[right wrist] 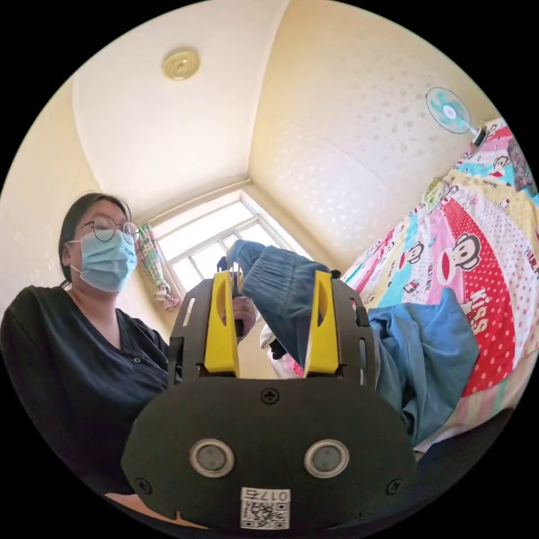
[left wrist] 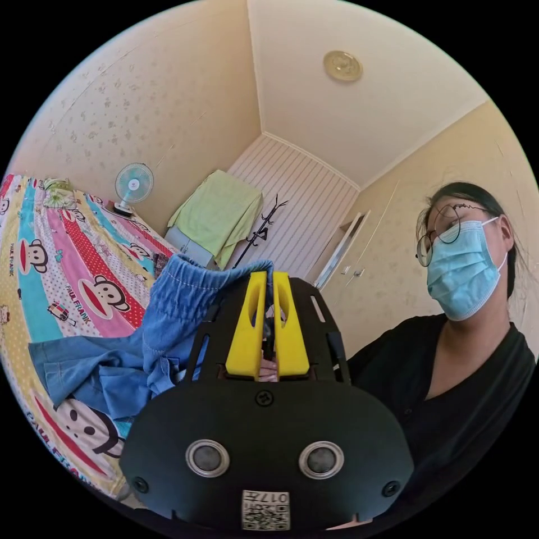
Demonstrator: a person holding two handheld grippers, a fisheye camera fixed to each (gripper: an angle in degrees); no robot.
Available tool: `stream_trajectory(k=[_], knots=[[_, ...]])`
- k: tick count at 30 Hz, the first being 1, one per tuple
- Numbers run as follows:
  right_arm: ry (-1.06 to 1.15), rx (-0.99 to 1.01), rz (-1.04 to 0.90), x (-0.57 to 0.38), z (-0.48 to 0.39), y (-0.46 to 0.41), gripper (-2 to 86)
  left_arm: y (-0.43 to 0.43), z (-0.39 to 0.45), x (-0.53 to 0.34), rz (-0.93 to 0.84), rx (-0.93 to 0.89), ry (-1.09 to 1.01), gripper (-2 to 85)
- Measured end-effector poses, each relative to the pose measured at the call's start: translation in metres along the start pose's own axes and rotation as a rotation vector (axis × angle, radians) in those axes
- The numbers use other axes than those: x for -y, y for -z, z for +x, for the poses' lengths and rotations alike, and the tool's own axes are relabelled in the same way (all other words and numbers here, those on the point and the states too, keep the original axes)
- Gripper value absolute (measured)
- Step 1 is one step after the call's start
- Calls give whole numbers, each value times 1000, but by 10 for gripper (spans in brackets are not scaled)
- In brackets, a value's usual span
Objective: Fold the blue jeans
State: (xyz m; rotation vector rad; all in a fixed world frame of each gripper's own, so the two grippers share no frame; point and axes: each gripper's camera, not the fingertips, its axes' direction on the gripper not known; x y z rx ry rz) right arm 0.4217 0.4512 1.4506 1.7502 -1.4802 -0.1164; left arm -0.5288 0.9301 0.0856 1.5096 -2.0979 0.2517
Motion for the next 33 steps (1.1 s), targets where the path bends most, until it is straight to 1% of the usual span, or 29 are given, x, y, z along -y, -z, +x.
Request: stream_trajectory(k=[3, 5, 8, 9, 13, 15, 16, 17, 19, 20, 22, 23, 24, 26, 28, 30, 32, 33], knots=[[107, -34, 81, -25, -20, 8, 196, 0, -1, 8, 4, -59, -8, -3], [208, -164, 73, -39, -33, -2, 199, 0, -3, 10, -13, -77, -6, -3], [243, -307, 72, -51, -24, -13, 196, 8, -5, 11, -18, -100, -10, -4], [259, -323, 61, -54, -20, -15, 194, 10, -5, 12, -14, -103, -9, -4], [343, -462, -121, -74, 1, -42, 188, 31, -5, 16, 0, -99, 4, -4], [349, -522, -143, -83, 8, -48, 187, 40, -2, 19, 0, -111, -11, -4], [331, -527, -113, -88, 15, -48, 186, 45, 2, 21, -5, -123, -25, -4], [296, -488, -63, -92, 23, -44, 186, 50, 5, 24, -13, -133, -39, -4], [251, -393, -26, -96, 40, -41, 187, 54, 10, 27, -27, -147, -62, -4], [233, -364, -66, -97, 51, -46, 187, 56, 13, 29, -38, -158, -75, -4], [246, -368, -139, -96, 60, -56, 181, 57, 17, 33, -61, -175, -90, -4], [262, -332, -131, -93, 64, -56, 172, 58, 19, 34, -70, -178, -93, -4], [257, -305, -109, -91, 66, -53, 167, 59, 19, 35, -70, -180, -93, -5], [191, -178, 14, -81, 77, -35, 149, 66, 18, 37, -60, -201, -87, -5], [131, -174, 38, -74, 88, -28, 149, 71, 17, 38, -49, -221, -81, -5], [99, -203, -38, -68, 96, -36, 152, 73, 15, 40, -51, -230, -80, -4], [146, -201, -249, -62, 96, -63, 141, 72, 14, 42, -60, -230, -81, -4], [164, -197, -304, -62, 96, -71, 139, 72, 12, 42, -61, -233, -78, -4]])
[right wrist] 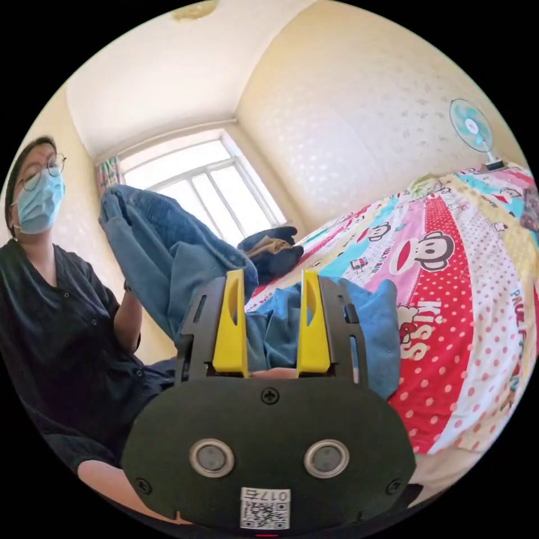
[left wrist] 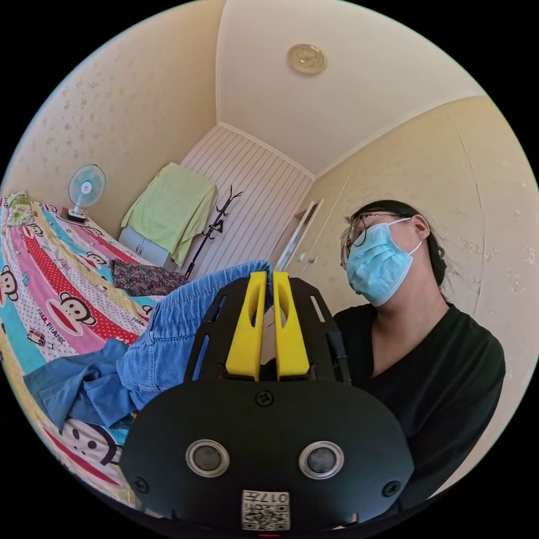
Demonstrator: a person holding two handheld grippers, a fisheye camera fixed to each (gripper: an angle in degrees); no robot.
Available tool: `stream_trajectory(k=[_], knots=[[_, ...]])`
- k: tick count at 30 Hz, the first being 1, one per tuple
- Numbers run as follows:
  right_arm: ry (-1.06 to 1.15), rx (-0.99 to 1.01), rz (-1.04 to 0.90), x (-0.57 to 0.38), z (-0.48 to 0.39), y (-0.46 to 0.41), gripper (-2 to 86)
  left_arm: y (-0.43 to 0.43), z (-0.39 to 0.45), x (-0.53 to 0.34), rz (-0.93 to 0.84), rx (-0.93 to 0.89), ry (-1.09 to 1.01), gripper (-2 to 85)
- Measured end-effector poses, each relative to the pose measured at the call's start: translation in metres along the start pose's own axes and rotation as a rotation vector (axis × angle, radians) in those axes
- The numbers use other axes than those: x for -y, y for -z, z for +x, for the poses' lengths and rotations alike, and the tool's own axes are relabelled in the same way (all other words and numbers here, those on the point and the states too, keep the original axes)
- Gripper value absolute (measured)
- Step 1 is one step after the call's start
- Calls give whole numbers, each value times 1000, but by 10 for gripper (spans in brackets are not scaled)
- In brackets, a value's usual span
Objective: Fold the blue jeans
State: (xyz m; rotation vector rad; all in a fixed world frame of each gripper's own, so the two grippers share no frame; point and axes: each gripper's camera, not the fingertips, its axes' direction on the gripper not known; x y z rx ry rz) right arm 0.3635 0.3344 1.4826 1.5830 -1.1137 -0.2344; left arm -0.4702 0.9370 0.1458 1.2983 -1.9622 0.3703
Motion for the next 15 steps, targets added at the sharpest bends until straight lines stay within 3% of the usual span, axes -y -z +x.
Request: stream_trajectory(k=[2, 4, 8, 15], knots=[[133, 54, -160, 2, -13, -29, 134, -3, -6, 3, -9, -23, 15, -4], [206, 74, -194, 0, -24, -43, 135, -6, -9, 6, -24, -31, 19, -4], [161, 115, -55, -4, -27, -52, 151, -9, -10, 14, -38, -101, -6, -3], [133, 379, -69, 6, -29, -86, 118, 2, -21, 26, -3, -230, -8, -3]])
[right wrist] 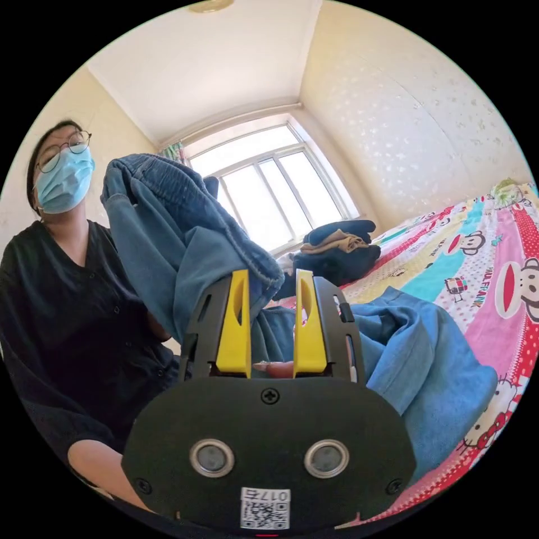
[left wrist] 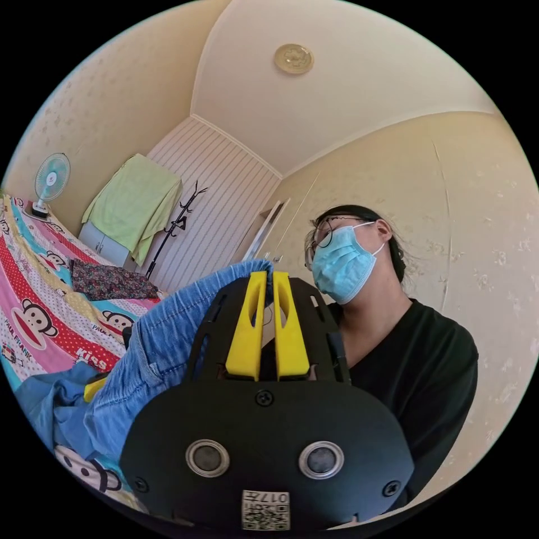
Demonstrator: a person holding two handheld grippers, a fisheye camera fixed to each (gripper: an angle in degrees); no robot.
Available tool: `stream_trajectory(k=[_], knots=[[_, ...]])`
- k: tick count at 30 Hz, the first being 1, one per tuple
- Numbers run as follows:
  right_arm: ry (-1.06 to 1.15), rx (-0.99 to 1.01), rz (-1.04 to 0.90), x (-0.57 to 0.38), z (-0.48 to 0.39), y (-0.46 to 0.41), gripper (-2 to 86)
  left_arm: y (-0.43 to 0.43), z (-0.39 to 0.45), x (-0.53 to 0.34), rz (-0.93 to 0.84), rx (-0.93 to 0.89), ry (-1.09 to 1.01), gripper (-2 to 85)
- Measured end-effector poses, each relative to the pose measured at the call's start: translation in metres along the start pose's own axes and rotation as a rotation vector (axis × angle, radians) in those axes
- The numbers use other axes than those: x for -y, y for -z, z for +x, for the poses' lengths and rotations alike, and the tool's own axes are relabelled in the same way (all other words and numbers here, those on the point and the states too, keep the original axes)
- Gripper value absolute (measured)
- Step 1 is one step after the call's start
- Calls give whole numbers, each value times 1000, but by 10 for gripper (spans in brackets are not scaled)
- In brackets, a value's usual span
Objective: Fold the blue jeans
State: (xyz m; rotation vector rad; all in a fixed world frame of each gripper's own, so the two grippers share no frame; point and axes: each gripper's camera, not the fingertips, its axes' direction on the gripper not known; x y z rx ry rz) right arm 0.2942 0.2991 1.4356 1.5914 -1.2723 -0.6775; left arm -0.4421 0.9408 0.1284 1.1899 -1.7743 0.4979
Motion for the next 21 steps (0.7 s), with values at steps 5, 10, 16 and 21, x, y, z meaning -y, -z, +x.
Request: stream_trajectory(k=[5, 10, 16, 21], knots=[[1, 136, -19, 8, -1, -29, 68, 15, -10, 9, 27, -73, -4, -2], [21, -83, -19, 23, -20, -30, 40, 45, -17, 18, 55, -65, 1, -1], [-16, -775, 70, 96, -72, 49, 38, 160, -28, 21, 89, 542, 178, 0], [-356, -993, -402, 116, -9, 24, 50, 244, -108, -49, 238, 869, 664, 52]])
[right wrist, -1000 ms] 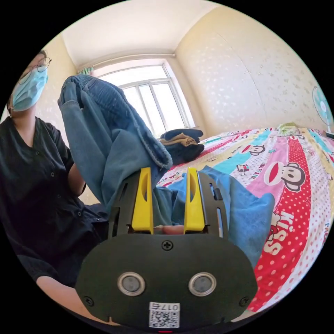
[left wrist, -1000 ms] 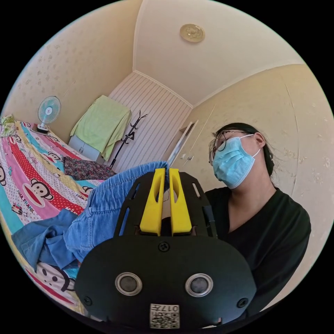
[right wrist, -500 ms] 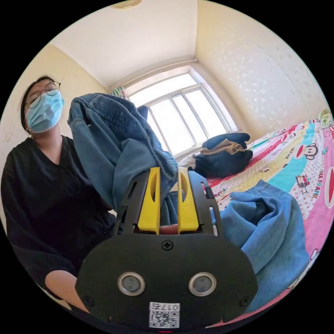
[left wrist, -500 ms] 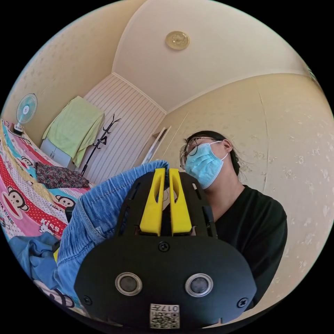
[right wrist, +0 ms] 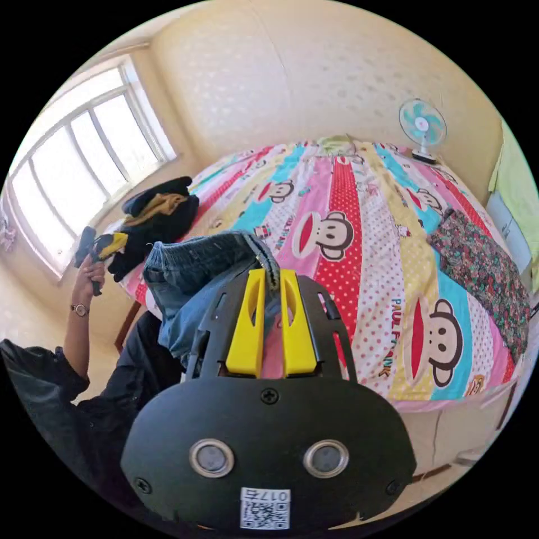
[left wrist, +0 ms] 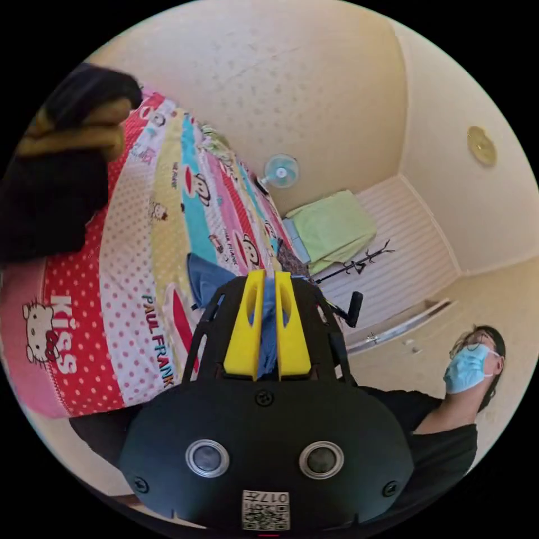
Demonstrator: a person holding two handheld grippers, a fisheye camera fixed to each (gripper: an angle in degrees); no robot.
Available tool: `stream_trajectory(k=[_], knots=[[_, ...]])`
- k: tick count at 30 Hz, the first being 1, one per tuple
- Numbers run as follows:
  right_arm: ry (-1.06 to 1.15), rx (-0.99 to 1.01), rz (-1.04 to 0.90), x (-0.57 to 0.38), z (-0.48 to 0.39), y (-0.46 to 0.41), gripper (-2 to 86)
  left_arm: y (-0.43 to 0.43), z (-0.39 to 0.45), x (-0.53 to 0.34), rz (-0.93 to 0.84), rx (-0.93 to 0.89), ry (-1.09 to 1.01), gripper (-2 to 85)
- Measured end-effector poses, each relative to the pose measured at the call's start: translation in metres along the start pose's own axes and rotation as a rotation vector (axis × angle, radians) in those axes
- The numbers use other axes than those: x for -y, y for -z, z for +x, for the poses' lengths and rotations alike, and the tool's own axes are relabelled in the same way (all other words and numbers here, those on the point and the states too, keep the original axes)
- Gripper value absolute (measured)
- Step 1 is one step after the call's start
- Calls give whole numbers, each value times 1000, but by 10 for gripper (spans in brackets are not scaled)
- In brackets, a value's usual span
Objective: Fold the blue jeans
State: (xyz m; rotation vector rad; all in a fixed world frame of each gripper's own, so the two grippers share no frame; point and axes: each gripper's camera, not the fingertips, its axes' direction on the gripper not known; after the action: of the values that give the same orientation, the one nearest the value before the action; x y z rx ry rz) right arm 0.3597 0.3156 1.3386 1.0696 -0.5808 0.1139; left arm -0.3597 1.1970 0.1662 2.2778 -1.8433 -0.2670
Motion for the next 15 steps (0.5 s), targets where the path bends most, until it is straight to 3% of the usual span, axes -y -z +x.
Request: stream_trajectory(k=[2, 5, 11, 15], knots=[[-103, -23, -162, 0, 15, -48, 61, -19, -40, -17, -6, -106, 115, 100], [-224, 126, -159, -20, 30, -61, 88, -43, -56, -41, -9, -190, 152, 115], [-426, 390, 24, -79, 48, -49, 117, -75, -54, -37, -35, -62, 170, 136], [-472, 377, 81, -104, 45, -43, 130, -98, -38, -9, -45, 56, 106, 139]])
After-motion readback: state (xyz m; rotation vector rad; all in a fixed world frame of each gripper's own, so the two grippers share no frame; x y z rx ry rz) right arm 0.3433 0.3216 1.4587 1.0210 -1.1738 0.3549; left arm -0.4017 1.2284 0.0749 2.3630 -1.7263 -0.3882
